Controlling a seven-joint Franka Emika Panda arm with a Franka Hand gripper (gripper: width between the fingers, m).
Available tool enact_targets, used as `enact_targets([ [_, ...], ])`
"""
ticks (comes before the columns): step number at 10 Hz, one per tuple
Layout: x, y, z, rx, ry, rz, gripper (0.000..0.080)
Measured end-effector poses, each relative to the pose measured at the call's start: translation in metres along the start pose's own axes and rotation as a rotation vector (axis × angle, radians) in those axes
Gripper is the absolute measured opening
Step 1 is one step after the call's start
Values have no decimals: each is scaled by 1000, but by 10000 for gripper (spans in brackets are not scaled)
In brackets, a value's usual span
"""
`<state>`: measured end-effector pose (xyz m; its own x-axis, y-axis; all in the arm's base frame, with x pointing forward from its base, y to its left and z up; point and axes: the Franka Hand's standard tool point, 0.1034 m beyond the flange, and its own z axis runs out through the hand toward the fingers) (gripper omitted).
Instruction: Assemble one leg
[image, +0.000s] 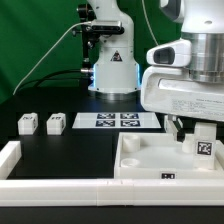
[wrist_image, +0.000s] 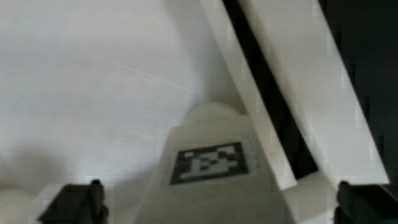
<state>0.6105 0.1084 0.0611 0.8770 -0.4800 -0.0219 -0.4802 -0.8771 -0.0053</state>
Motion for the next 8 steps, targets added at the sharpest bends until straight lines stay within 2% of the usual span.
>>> enact_targets([
  [8,0,0,0,0,0,0,649],
])
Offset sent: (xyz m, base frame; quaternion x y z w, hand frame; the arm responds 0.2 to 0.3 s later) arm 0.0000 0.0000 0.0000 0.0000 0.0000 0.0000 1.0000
